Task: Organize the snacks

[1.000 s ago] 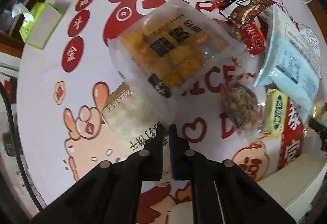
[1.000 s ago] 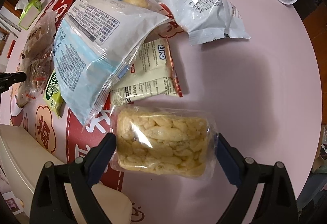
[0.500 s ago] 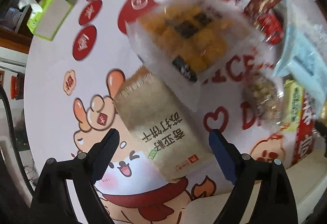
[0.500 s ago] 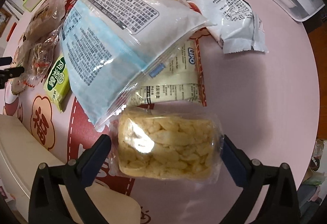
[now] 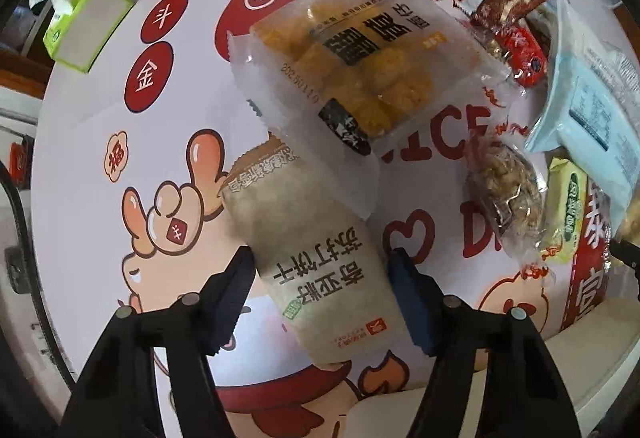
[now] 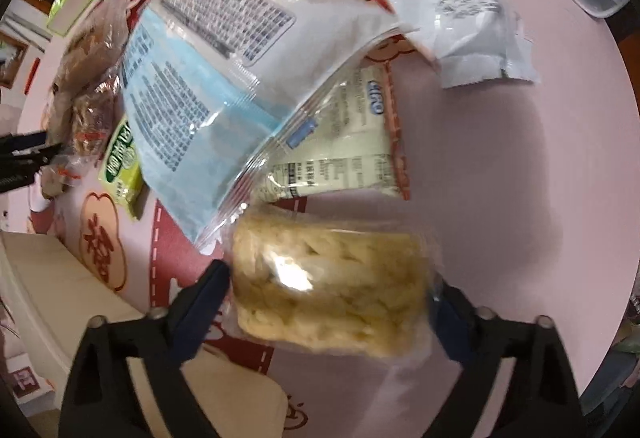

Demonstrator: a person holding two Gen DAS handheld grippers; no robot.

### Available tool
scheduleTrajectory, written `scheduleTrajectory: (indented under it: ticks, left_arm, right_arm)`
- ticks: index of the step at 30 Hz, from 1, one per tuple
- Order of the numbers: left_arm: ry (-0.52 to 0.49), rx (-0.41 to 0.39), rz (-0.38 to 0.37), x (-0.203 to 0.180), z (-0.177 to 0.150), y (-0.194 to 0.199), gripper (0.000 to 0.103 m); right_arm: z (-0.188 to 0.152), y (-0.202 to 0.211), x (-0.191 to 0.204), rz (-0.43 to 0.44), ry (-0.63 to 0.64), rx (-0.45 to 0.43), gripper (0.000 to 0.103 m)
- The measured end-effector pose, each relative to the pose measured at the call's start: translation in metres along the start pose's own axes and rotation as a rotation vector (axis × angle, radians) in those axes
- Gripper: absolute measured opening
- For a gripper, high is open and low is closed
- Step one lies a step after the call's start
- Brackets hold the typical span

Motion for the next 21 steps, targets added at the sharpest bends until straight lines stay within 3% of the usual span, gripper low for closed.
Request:
scheduleTrajectory:
  ticks: [5, 11, 12, 13, 15, 21]
  left_arm:
    - [0.079, -0.055, -0.098, 0.024, -0.003, 0.019, 0.061]
    - [0.121, -0.165, -0.175, 0.052, -0.008, 0.068, 0.056]
    - [0.121, -0.188, -0.187, 0.06, -0.01, 0.08, 0.036]
    - [0.12, -0.21, -0.179, 0.061, -0.006, 0.097, 0.002]
    - [0.135, -0.197, -0.257, 0.055, -0.015, 0.122, 0.003]
    - [0.081, -0.307, -0.29, 0.033, -0.026, 0.168, 0.003]
  right_arm:
    - [-0.009, 0.009, -0.014, -0.01, -0.048, -0.023, 0.084]
    - [-0.011, 0.043, -0.027, 0.013, -0.107, -0.13, 0.084]
    - [-0.011, 0.054, -0.032, 0.015, -0.119, -0.154, 0.084]
    - [-0.01, 0.065, -0.034, 0.02, -0.134, -0.18, 0.084]
    - [-0.011, 0.087, -0.038, 0.023, -0.159, -0.235, 0.084]
    - [-0.03, 0.157, -0.018, 0.037, -0.153, -0.414, 0.084]
Point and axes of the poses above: each gripper's, at about its wrist camera, not at the fingertips, and y roughly against the way its jaws point, x to its left, z to its top, the point moved 9 cm from there along -y, roughly the way its jaws point, and after that the axes turned 12 degrees about y, right-handed, at the moved point
